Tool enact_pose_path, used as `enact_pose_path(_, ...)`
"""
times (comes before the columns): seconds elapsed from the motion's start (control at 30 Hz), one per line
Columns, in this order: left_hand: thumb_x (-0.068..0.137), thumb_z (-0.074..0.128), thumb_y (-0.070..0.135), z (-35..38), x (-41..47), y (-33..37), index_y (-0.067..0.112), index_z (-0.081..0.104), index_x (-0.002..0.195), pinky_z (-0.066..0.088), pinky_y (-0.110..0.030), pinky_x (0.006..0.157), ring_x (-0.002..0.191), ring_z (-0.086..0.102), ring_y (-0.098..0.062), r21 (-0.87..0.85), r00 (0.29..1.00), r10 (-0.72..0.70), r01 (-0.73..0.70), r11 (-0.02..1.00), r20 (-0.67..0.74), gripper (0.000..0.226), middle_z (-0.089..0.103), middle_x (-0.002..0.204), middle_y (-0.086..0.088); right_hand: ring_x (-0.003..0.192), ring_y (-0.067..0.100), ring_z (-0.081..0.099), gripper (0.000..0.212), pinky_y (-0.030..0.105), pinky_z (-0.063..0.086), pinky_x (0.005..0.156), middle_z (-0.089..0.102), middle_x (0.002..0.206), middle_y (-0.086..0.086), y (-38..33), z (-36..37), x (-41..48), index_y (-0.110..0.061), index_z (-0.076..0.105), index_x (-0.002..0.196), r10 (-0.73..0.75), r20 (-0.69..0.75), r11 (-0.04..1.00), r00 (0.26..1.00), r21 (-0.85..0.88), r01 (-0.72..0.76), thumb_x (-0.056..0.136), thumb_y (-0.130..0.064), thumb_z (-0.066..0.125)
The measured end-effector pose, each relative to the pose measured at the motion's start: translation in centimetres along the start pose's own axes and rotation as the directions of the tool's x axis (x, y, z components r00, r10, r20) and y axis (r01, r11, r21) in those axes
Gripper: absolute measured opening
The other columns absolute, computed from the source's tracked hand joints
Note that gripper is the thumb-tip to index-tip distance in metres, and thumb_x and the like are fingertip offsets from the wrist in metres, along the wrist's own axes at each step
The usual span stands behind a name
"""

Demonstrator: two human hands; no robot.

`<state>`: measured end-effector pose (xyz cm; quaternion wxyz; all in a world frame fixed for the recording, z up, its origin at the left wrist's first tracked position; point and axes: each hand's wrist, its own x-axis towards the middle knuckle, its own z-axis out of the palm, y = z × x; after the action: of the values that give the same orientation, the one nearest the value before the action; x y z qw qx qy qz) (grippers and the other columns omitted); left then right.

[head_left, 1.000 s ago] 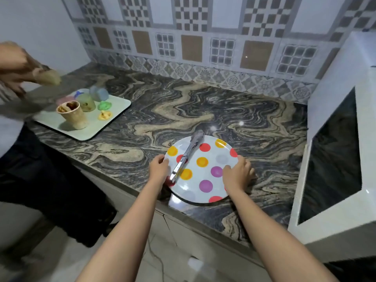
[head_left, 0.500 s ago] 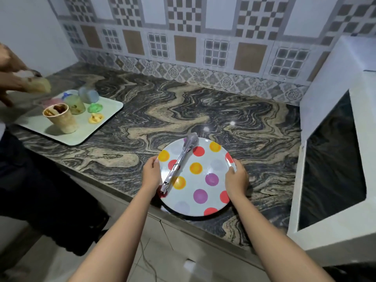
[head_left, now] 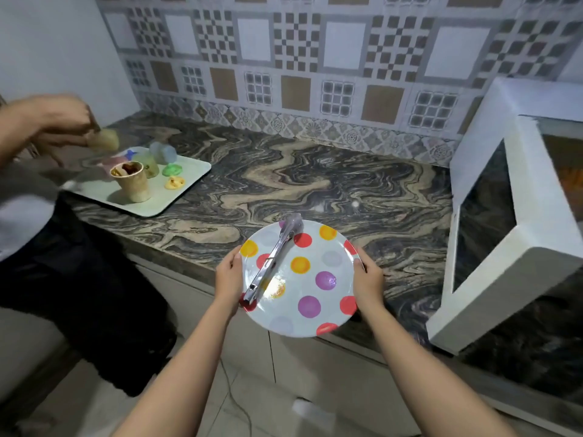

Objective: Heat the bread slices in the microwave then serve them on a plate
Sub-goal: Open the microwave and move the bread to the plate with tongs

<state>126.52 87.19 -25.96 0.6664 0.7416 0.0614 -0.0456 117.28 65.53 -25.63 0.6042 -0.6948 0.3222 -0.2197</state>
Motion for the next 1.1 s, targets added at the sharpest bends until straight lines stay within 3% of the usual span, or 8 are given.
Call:
enact_pose_path(0.2, 0.099, 0.037, 0.010, -4.4, -6.1, 0.0, 0.007, 0.058, 0.120, 0.043, -0.030, 0.091, 0.103, 0.056, -0.019, -0.069, 1.000, 0.031, -0.030, 0.997, 0.005, 0.031, 0.061, 0.113, -0.006, 0.129, 0.021, 0.046, 0.038, 0.020, 0.035, 0.094, 0.050, 0.139, 0.006, -0.1, -1.3, -7.7, -0.005, 0.049, 0.134, 0.013, -0.034, 0.998, 0.999, 0.059, -0.010, 0.097, -0.005, 0.040)
enact_pose_path(0.37, 0.098, 0.037, 0.010, -8.3, -11.7, -1.3, 0.005, 0.060, 0.116, 0.044, -0.029, 0.087, 0.099, 0.057, -0.020, -0.100, 0.998, 0.030, -0.025, 0.995, 0.056, 0.029, 0.063, 0.110, -0.011, 0.133, 0.023, 0.042, 0.037, 0.033, 0.033, 0.111, 0.050, 0.139, 0.010, 1.4, -3.0, -15.0, -0.003, 0.051, 0.131, 0.002, -0.090, 0.997, 0.996, 0.072, 0.005, 0.095, -0.003, 0.042)
enact_pose_path(0.53, 0.098, 0.038, 0.009, -10.6, -17.2, -2.2, 0.004, 0.061, 0.114, 0.047, -0.026, 0.073, 0.091, 0.059, -0.021, -0.084, 0.991, 0.061, -0.051, 0.995, 0.118, 0.029, 0.064, 0.104, -0.009, 0.128, 0.022, 0.047, 0.037, 0.021, 0.036, 0.097, 0.052, 0.137, 0.007, 2.3, -6.0, -21.9, -0.005, 0.051, 0.133, 0.015, -0.145, 0.999, 0.989, 0.054, -0.007, 0.096, -0.007, 0.042)
enact_pose_path(0.67, 0.096, 0.040, 0.010, -10.7, -21.0, -2.9, 0.006, 0.064, 0.109, 0.049, -0.019, 0.062, 0.081, 0.060, -0.016, -0.092, 0.985, 0.042, -0.026, 0.995, 0.170, 0.027, 0.066, 0.095, -0.006, 0.125, 0.024, 0.049, 0.037, 0.030, 0.040, 0.103, 0.054, 0.136, 0.007, 3.6, -8.8, -25.5, -0.007, 0.052, 0.133, 0.053, -0.189, 0.998, 0.981, 0.047, -0.045, 0.097, -0.010, 0.043)
enact_pose_path(0.8, 0.096, 0.041, 0.010, -9.6, -24.5, -3.5, 0.014, 0.066, 0.099, 0.049, -0.027, 0.071, 0.084, 0.062, -0.019, -0.089, 0.970, 0.030, -0.008, 0.996, 0.243, 0.026, 0.068, 0.092, -0.004, 0.121, 0.025, 0.053, 0.037, 0.042, 0.045, 0.102, 0.057, 0.132, 0.006, 4.9, -12.3, -28.1, -0.013, 0.054, 0.132, 0.087, -0.239, 0.996, 0.967, 0.018, -0.085, 0.097, -0.013, 0.042)
enact_pose_path(1.0, 0.096, 0.041, 0.008, -5.4, -29.4, -3.7, 0.015, 0.062, 0.097, 0.049, -0.023, 0.066, 0.074, 0.059, -0.012, -0.125, 0.946, 0.000, 0.043, 0.991, 0.325, 0.022, 0.064, 0.081, 0.004, 0.124, 0.024, 0.050, 0.036, 0.023, 0.038, 0.095, 0.056, 0.133, 0.010, 5.8, -18.5, -30.3, -0.004, 0.053, 0.131, 0.069, -0.344, 0.997, 0.936, -0.006, -0.076, 0.096, -0.006, 0.041)
enact_pose_path(1.1, 0.096, 0.039, 0.007, -2.4, -31.6, -3.8, 0.013, 0.061, 0.102, 0.046, -0.020, 0.065, 0.075, 0.058, -0.012, -0.133, 0.929, -0.003, 0.056, 0.989, 0.371, 0.023, 0.063, 0.083, 0.002, 0.123, 0.023, 0.051, 0.036, 0.024, 0.039, 0.097, 0.057, 0.132, 0.010, 6.4, -22.0, -30.9, -0.004, 0.055, 0.129, 0.072, -0.398, 0.996, 0.915, -0.013, -0.084, 0.096, -0.006, 0.042)
